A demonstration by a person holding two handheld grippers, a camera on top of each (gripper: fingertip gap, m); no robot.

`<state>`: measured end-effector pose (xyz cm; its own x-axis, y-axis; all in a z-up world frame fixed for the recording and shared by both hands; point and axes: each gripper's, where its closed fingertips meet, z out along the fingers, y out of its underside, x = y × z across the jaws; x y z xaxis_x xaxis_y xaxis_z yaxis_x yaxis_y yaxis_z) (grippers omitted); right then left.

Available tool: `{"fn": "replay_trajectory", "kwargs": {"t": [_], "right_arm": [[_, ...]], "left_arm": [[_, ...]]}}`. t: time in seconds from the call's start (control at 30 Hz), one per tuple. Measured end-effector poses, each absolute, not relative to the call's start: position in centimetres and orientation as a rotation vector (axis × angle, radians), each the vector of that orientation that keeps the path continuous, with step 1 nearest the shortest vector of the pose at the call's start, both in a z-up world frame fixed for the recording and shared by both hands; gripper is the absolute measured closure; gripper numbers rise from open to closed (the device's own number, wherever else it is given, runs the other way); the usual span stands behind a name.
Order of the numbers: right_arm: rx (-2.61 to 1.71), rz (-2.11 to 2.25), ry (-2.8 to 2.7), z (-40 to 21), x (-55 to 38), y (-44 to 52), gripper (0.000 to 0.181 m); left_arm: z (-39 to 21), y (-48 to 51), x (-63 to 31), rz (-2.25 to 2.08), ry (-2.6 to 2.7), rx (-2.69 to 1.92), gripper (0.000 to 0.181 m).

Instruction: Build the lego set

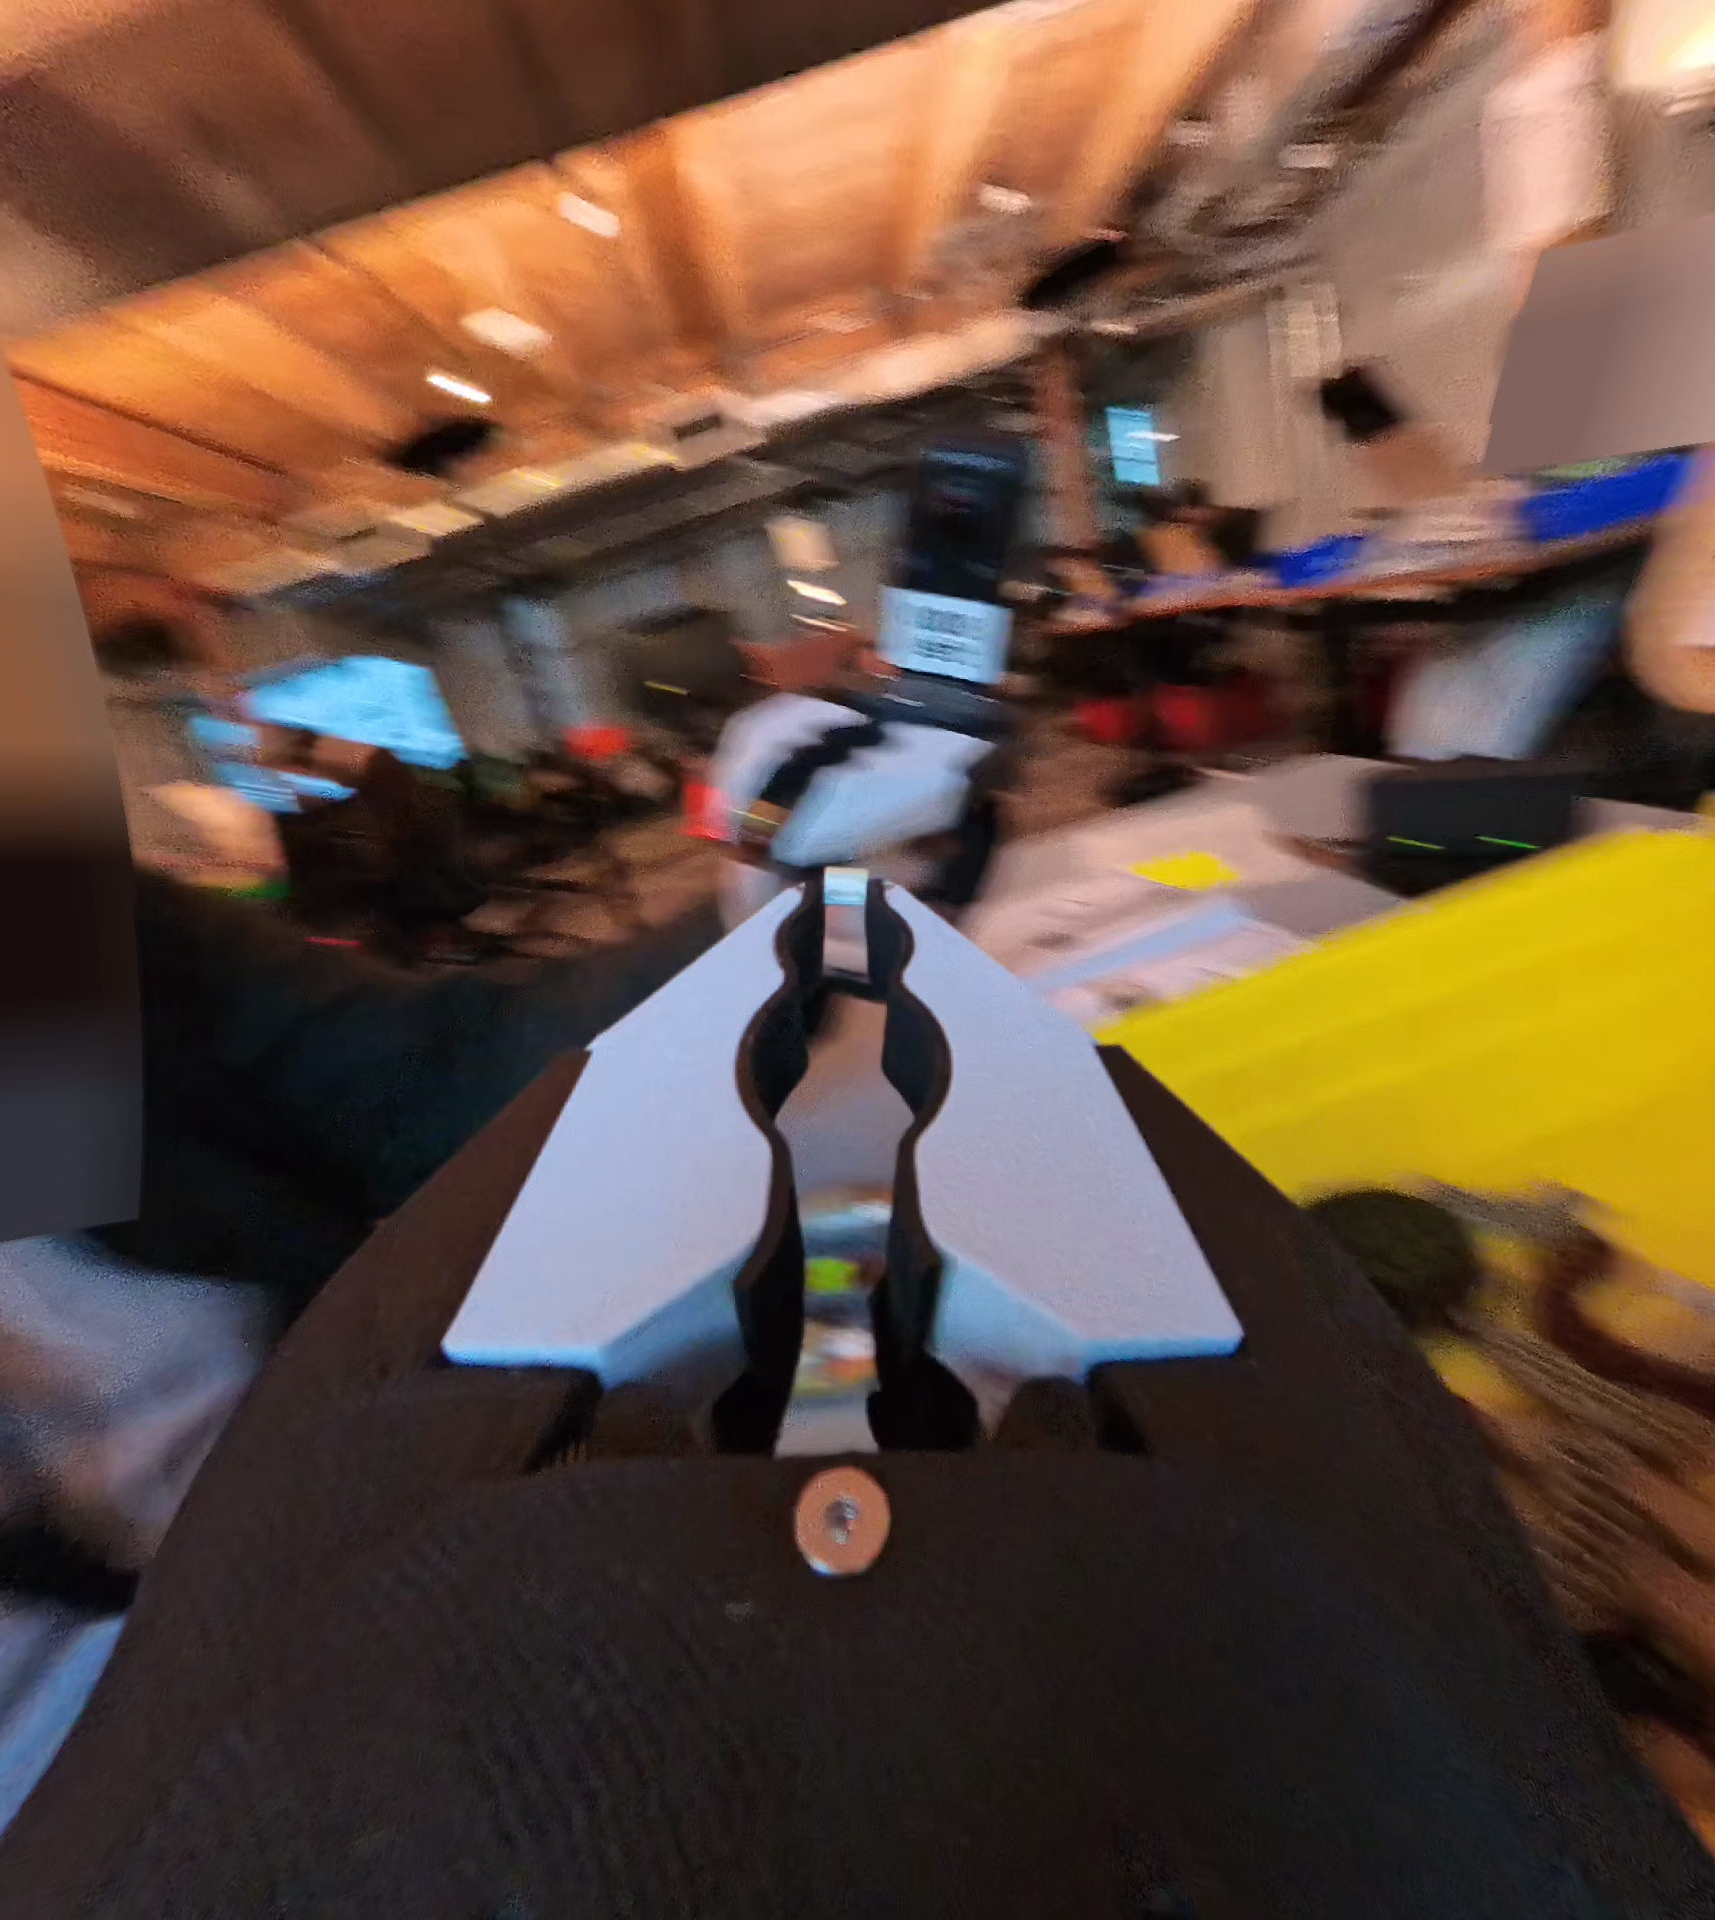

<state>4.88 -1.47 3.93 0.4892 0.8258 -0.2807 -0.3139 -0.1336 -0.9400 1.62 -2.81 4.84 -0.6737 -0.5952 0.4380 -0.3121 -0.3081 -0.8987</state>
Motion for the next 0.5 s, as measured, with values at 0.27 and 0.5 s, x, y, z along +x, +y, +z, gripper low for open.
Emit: {"fn": "replay_trajectory", "kwargs": {"t": [0.27,0.5], "right_arm": [[-1.799,0.233,-0.316,-4.1,10.8,4.9,0.151],[-1.537,0.662,-0.290,0.7,9.1,2.7,0.158]], "left_arm": [[-0.3,0.1,3.2,-1.618,1.801,-1.458,0.172],[-2.1,0.6,3.2,-1.546,1.847,-1.588,0.171]]}}
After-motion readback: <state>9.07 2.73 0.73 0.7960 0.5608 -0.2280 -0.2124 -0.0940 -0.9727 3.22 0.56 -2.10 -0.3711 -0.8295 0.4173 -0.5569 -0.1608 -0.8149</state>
